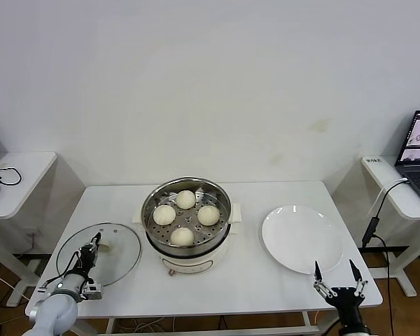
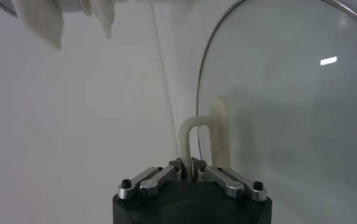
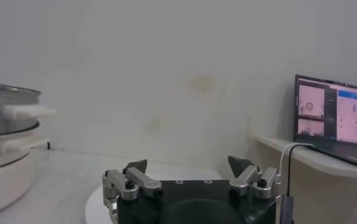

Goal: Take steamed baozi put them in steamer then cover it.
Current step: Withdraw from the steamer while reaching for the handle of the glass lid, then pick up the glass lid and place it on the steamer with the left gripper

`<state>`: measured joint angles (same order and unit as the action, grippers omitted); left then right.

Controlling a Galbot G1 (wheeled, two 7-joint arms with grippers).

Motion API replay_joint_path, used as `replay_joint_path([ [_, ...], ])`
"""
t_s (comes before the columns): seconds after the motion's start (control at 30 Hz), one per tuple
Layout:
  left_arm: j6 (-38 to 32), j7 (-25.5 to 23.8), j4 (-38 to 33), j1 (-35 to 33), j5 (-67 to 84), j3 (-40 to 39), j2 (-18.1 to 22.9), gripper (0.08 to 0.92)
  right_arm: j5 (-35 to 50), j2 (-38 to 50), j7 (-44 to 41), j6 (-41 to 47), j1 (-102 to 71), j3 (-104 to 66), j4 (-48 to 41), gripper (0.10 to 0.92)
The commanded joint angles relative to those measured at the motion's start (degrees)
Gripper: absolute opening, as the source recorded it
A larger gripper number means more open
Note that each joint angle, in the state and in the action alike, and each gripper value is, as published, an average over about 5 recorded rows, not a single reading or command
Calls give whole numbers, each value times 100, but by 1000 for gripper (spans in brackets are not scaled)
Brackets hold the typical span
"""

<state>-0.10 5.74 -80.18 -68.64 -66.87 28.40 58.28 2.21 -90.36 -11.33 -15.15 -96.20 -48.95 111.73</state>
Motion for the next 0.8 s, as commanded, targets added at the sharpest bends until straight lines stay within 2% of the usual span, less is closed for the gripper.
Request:
replay_joint_path([
  [0.03,295,24,-1177,-545,91,623,62,144,-28,7,-5,-5,20,96,9,823],
  [0.27,521,-107,-2116,-1148,139,1240,170,143,-64,74,-12,-16,42,214,8,823],
  [0.47,924,-528,-2931,-1570,159,1752,306,143,-118,164,-8,-16,82,350,-15,823],
  [0.8,1407,-1051,-3648,-1524,42,1986,423,143,-177,289,4,14,151,551,-42,823],
])
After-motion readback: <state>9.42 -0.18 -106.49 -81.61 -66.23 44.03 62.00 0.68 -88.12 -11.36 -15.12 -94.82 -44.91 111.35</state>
